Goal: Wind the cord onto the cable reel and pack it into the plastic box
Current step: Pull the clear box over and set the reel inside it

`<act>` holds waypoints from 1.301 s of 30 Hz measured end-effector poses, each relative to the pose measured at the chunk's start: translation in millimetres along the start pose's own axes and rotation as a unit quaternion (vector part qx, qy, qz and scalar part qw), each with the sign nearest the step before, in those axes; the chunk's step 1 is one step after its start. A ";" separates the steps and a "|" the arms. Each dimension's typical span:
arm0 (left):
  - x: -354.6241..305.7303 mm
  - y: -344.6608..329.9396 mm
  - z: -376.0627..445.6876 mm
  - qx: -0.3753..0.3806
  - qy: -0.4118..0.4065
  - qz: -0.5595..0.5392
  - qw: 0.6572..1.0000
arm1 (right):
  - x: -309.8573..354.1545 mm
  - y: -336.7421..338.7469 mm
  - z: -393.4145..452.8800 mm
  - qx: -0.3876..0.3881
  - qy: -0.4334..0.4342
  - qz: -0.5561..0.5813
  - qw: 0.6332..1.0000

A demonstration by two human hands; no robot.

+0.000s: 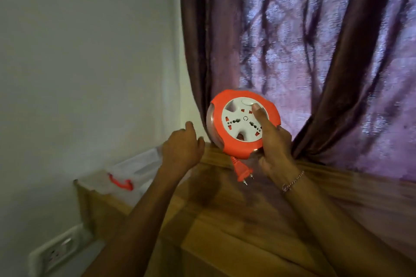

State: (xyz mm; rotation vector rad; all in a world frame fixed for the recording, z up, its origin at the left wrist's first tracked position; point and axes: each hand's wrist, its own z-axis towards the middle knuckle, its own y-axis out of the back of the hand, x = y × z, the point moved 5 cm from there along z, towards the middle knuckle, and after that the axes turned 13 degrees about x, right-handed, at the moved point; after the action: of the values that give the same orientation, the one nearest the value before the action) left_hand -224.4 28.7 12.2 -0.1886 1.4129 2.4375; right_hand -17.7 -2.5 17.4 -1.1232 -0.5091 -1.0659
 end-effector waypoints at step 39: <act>-121.8 -81.1 -68.5 0.046 -0.374 -0.051 0.925 | 87.1 99.1 -12.0 -0.039 -0.036 -0.116 0.992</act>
State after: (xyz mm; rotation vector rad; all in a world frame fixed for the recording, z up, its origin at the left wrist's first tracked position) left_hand -85.6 -18.0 -56.1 0.6138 1.1085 1.9998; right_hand 106.3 -46.0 34.6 -1.1953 -0.6727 -1.2591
